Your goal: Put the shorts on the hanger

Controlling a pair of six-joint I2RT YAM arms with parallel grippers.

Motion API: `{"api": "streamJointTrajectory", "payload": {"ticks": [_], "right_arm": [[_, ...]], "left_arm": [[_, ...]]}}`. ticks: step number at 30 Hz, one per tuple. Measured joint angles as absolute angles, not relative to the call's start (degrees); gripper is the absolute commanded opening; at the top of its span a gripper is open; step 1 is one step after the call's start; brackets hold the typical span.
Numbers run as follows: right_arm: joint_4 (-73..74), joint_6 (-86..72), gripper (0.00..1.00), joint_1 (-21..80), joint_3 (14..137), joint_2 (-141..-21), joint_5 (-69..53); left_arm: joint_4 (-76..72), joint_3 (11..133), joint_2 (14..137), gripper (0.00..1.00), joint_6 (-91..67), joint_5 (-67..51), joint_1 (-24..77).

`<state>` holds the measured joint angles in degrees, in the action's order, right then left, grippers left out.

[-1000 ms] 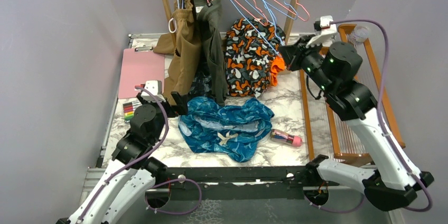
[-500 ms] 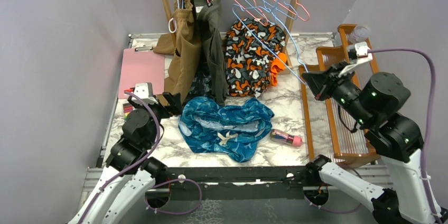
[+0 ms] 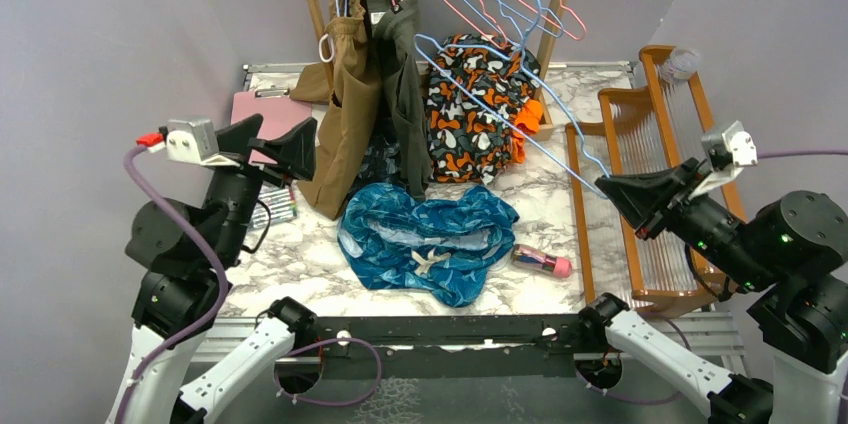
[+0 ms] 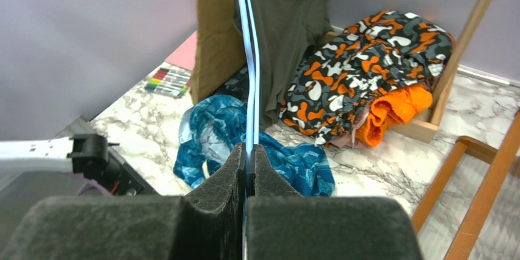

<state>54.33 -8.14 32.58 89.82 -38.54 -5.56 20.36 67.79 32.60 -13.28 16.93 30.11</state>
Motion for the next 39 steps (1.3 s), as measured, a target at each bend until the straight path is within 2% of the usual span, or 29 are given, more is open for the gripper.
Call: {"api": "streamJointTrajectory", "payload": {"ticks": [7, 13, 17, 26, 39], "right_arm": [[53.67, -6.37, 0.01, 32.58, 87.26, -33.67, -18.74], [51.07, -5.17, 0.01, 32.58, 83.09, -32.56, -31.09], [48.82, -4.12, 0.01, 32.58, 78.08, -32.34, -36.75], [43.13, -1.56, 0.01, 32.58, 69.54, -30.70, -42.54], [37.06, 1.21, 0.01, 32.58, 64.88, -30.30, -45.95]], "left_arm": [[16.93, 76.29, 36.80, 0.99, -9.06, 0.64, 30.11], [9.67, 73.76, 37.15, 0.99, -6.57, -22.90, 30.11], [6.50, 72.07, 37.91, 0.99, -6.44, -32.91, 30.11], [5.98, 70.98, 37.15, 0.99, -4.91, -43.27, 30.22], [15.35, 63.29, 34.85, 0.97, -1.32, -45.60, 31.40]]}}
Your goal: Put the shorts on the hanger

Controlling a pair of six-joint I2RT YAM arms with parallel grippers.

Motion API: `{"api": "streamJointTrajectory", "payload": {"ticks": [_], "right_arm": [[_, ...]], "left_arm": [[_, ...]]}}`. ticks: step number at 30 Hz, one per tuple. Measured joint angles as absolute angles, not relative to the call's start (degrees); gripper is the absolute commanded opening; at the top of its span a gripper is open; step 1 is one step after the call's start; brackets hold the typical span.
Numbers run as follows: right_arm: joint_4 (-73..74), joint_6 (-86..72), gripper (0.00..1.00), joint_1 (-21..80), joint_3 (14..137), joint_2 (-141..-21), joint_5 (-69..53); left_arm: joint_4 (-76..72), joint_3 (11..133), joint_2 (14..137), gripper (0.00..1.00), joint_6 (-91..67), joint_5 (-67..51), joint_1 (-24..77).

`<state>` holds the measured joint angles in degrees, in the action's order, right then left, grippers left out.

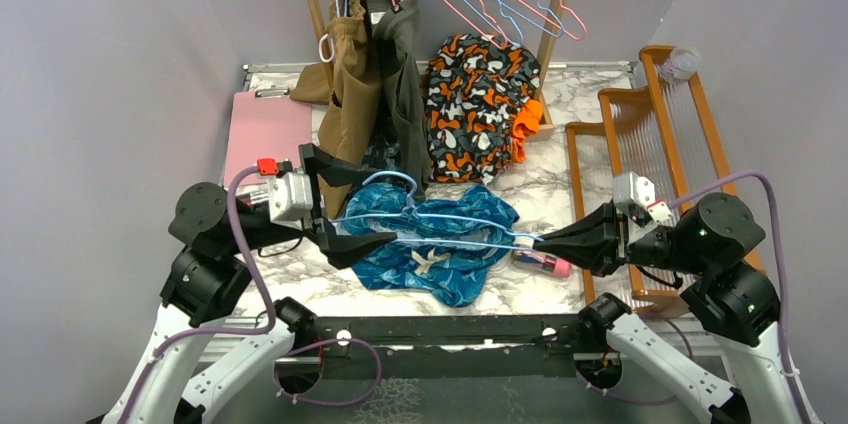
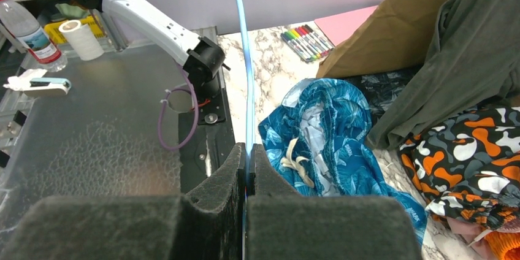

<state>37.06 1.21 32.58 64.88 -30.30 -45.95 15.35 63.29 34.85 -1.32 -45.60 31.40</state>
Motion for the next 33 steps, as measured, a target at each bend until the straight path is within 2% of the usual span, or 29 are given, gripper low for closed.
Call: {"api": "streamJointTrajectory", "payload": {"ticks": [2, 5, 15, 19, 23, 24, 27, 29, 31, 33], "right_arm": [[36.80, 1.39, 0.01, 32.58, 64.49, -30.28, -46.04], [36.47, 1.58, 0.01, 32.58, 63.79, -30.30, -46.15], [35.33, 1.63, 0.01, 32.58, 63.05, -30.35, -46.22], [34.81, 1.58, 0.01, 32.58, 62.46, -30.63, -46.35], [34.65, 1.63, 0.01, 32.56, 62.46, -31.35, -46.17], [34.65, 1.63, 0.04, 32.56, 62.46, -31.53, -46.17], [34.81, 1.76, 0.42, 32.58, 62.67, -32.25, -46.24], [34.76, 2.24, 0.57, 33.01, 63.42, -33.30, -46.63], [34.79, 2.35, 0.63, 33.43, 64.36, -34.17, -46.61], [34.83, 2.66, 0.64, 33.67, 65.28, -34.76, -46.54]], "left_arm": [[16.64, 61.98, 34.59, 0.94, -1.17, -45.60, 31.64], [17.91, 61.01, 34.44, 0.84, -0.99, -45.60, 31.66], [18.57, 60.99, 34.26, 0.30, -0.80, -45.65, 32.34], [18.55, 60.88, 34.02, 0.02, -0.80, -45.71, 32.38], [18.61, 60.73, 33.98, 0.00, -0.21, -46.37, 32.38], [18.59, 60.73, 34.00, 0.00, -0.14, -46.50, 32.38], [18.46, 60.73, 34.11, 0.00, -0.19, -46.61, 32.36], [18.22, 60.73, 34.48, 0.00, -0.43, -46.61, 32.38], [17.91, 60.64, 35.03, 0.00, -0.60, -46.54, 32.40], [17.58, 60.20, 35.31, 0.00, -0.75, -46.54, 32.38]]}}
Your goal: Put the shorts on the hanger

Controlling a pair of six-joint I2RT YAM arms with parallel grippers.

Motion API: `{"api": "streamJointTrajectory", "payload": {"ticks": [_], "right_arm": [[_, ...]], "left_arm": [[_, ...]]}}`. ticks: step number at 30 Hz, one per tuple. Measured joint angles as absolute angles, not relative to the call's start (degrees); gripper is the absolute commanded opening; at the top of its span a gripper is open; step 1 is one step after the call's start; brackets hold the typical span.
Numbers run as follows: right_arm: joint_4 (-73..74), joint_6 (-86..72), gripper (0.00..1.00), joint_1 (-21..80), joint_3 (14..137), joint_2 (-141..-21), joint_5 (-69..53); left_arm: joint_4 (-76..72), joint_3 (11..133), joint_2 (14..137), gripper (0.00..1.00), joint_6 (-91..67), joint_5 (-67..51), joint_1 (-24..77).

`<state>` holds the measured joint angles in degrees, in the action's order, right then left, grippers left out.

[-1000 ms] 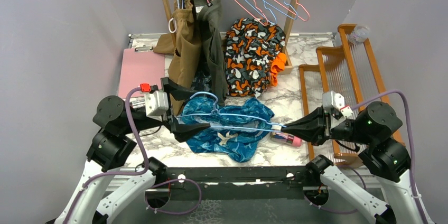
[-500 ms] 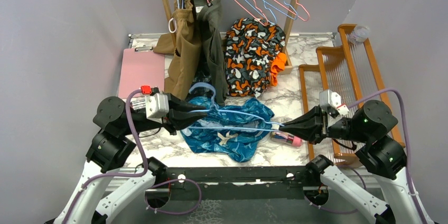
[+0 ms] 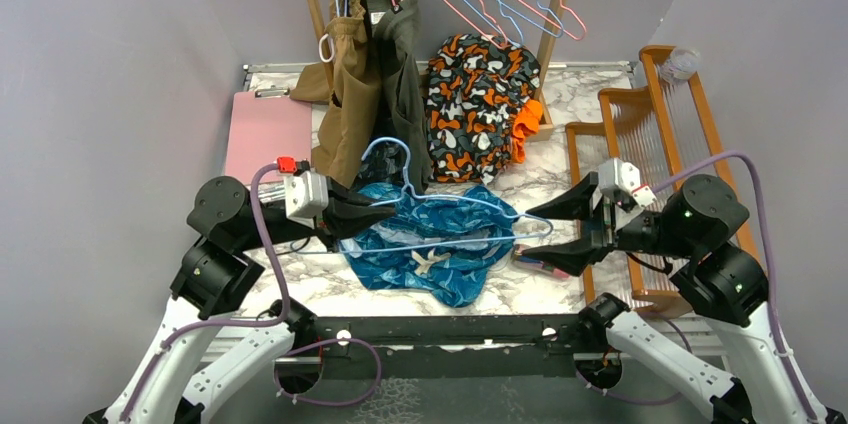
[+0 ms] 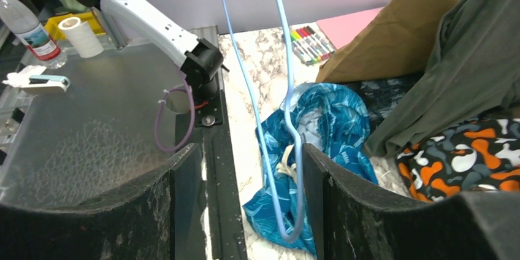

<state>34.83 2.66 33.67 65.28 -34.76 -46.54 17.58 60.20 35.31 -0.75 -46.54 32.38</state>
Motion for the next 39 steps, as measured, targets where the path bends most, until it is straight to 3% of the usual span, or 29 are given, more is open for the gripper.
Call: {"api": "streamJointTrajectory", "payload": {"ticks": [8, 20, 31, 39], "right_arm": [[32.47, 0.51, 0.65, 34.57, 70.22, -39.42, -43.66], [16.73, -6.70, 0.65, 34.81, 68.18, -54.83, -44.34], [10.70, -11.09, 0.66, 36.05, 50.24, -48.97, -49.06], [6.52, -11.90, 0.68, 38.70, 51.62, -50.54, -52.03]], "left_arm": [[16.78, 55.07, 35.00, 0.00, -1.13, -46.50, 32.38], [16.45, 47.13, 32.38, 0.00, -1.15, -43.38, 32.38], [16.82, 41.67, 27.57, 0.00, -3.42, -41.76, 32.38], [15.70, 41.04, 29.98, 0.00, -4.05, -44.91, 32.38]]}}
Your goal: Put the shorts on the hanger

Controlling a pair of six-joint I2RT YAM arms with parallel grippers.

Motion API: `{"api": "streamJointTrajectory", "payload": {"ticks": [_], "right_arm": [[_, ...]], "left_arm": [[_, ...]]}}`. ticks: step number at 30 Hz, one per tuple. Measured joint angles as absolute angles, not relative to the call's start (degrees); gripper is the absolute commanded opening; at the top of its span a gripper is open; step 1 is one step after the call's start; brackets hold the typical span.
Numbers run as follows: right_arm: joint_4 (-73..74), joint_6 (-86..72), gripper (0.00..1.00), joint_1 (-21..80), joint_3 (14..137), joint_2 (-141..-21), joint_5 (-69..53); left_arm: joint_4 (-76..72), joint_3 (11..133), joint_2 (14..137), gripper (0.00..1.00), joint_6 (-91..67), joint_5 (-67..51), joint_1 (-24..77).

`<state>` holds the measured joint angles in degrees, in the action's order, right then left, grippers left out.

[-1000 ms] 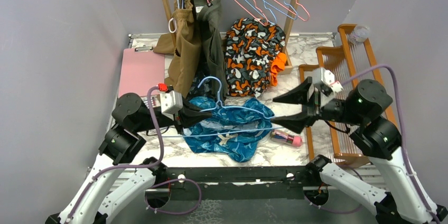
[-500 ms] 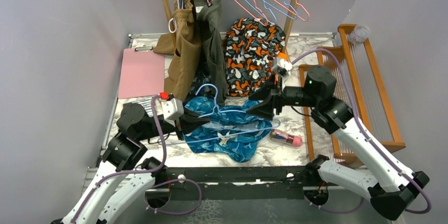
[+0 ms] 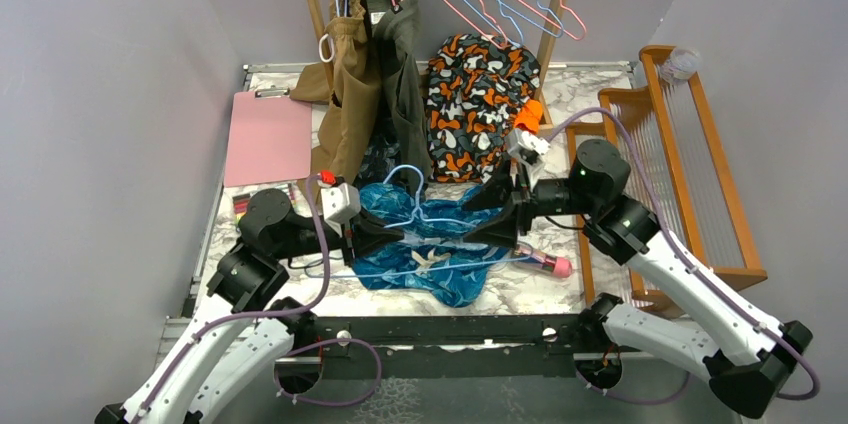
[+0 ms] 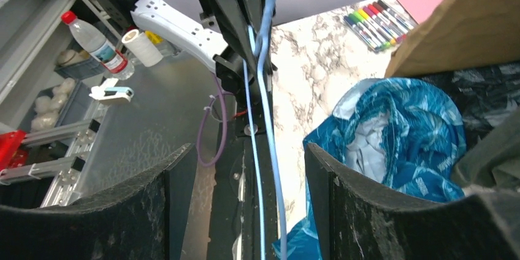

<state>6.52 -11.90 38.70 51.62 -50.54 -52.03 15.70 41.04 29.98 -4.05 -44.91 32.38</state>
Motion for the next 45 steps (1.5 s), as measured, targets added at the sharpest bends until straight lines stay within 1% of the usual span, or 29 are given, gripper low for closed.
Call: {"api": "streamJointTrajectory", "payload": {"ticks": [8, 13, 15, 19, 23, 25, 32, 37, 41, 45], "right_arm": [[3.92, -14.02, 0.69, 44.23, 57.36, -59.33, -53.52], [4.54, -14.87, 0.67, 49.98, 61.39, -62.94, -52.66], [4.75, -15.38, 0.63, 51.03, 62.41, -63.64, -51.33], [6.07, -16.23, 0.52, 51.40, 64.16, -64.64, -48.23], [7.46, -17.02, 0.42, 51.46, 67.09, -66.78, -45.78], [7.86, -17.56, 0.40, 51.53, 67.57, -67.33, -45.28], [11.68, -18.70, 0.38, 52.64, 70.85, -69.38, -44.12], [13.17, -19.05, 0.36, 53.39, 70.98, -69.49, -43.62], [13.30, -19.03, 0.30, 53.74, 70.98, -69.49, -43.03], [13.32, -19.00, 0.20, 53.91, 70.91, -69.49, -42.50]], "left_arm": [[12.75, 40.99, 33.12, 0.00, -4.67, -48.23, 32.38], [11.57, 40.99, 33.23, 0.00, -4.93, -49.17, 32.38], [11.14, 41.01, 33.26, 0.00, -4.93, -49.89, 32.47], [10.44, 41.08, 33.56, 0.00, -4.93, -50.37, 32.49], [10.37, 41.39, 34.00, 0.00, -4.93, -50.41, 32.49], [10.37, 41.54, 34.04, 0.00, -4.93, -50.43, 32.49], [10.35, 41.58, 34.02, 0.00, -4.93, -50.52, 32.49], [10.37, 41.58, 34.00, 0.00, -4.93, -50.59, 32.49], [10.37, 41.58, 33.91, 0.00, -4.93, -50.78, 32.49], [10.35, 41.65, 33.91, 0.00, -4.95, -51.11, 32.49]]}}
